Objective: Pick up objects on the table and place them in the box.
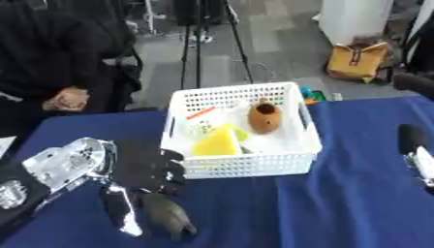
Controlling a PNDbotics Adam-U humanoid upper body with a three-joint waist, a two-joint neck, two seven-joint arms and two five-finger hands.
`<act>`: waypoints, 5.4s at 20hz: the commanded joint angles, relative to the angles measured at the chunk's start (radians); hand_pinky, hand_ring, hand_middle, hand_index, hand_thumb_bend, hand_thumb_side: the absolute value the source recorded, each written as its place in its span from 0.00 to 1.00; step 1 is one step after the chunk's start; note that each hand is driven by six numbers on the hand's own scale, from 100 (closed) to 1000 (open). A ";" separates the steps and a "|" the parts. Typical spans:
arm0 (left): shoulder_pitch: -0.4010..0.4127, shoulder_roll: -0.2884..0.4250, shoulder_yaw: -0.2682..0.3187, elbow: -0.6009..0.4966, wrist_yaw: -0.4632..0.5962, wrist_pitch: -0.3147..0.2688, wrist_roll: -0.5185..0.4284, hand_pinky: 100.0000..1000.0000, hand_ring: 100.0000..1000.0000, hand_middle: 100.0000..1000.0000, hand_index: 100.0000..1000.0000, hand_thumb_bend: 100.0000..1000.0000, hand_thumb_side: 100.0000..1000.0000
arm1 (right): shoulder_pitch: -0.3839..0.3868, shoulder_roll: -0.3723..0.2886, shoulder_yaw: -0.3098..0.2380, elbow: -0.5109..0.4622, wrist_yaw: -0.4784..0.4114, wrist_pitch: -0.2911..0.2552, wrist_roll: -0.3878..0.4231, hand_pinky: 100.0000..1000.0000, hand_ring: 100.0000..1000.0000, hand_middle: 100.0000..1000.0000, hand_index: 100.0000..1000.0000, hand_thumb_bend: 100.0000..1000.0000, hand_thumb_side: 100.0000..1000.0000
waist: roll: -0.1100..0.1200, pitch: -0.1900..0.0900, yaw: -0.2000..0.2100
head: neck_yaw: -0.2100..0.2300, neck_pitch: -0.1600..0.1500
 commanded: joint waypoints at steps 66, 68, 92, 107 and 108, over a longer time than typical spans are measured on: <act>-0.058 -0.053 -0.047 0.175 0.067 -0.094 -0.095 0.87 0.76 0.54 0.73 0.00 0.97 | -0.012 -0.033 -0.025 0.005 0.026 0.032 -0.081 0.67 0.74 0.72 0.94 0.00 1.00 | 0.016 -0.016 -0.010 | 0.016 -0.023; -0.059 -0.055 -0.048 0.177 0.065 -0.089 -0.096 0.86 0.76 0.53 0.72 0.00 0.95 | -0.013 -0.033 -0.025 0.005 0.026 0.033 -0.082 0.67 0.74 0.72 0.94 0.00 1.00 | 0.015 -0.016 -0.010 | 0.017 -0.023; -0.081 -0.055 -0.048 0.173 0.063 -0.069 -0.123 0.80 0.69 0.43 0.62 0.00 0.78 | -0.010 -0.034 -0.027 0.008 0.027 0.035 -0.084 0.67 0.74 0.72 0.93 0.00 1.00 | 0.024 -0.030 0.004 | 0.016 -0.010; -0.093 -0.041 -0.045 0.145 0.086 -0.054 -0.156 0.78 0.67 0.42 0.61 0.00 0.75 | -0.001 -0.037 -0.028 0.010 0.029 0.041 -0.085 0.67 0.74 0.72 0.93 0.00 1.00 | 0.035 -0.044 0.018 | 0.013 -0.004; -0.094 -0.039 -0.045 0.143 0.088 -0.053 -0.159 0.79 0.67 0.42 0.61 0.00 0.75 | 0.000 -0.037 -0.028 0.010 0.029 0.041 -0.085 0.67 0.74 0.71 0.93 0.00 1.00 | 0.036 -0.045 0.020 | 0.012 -0.004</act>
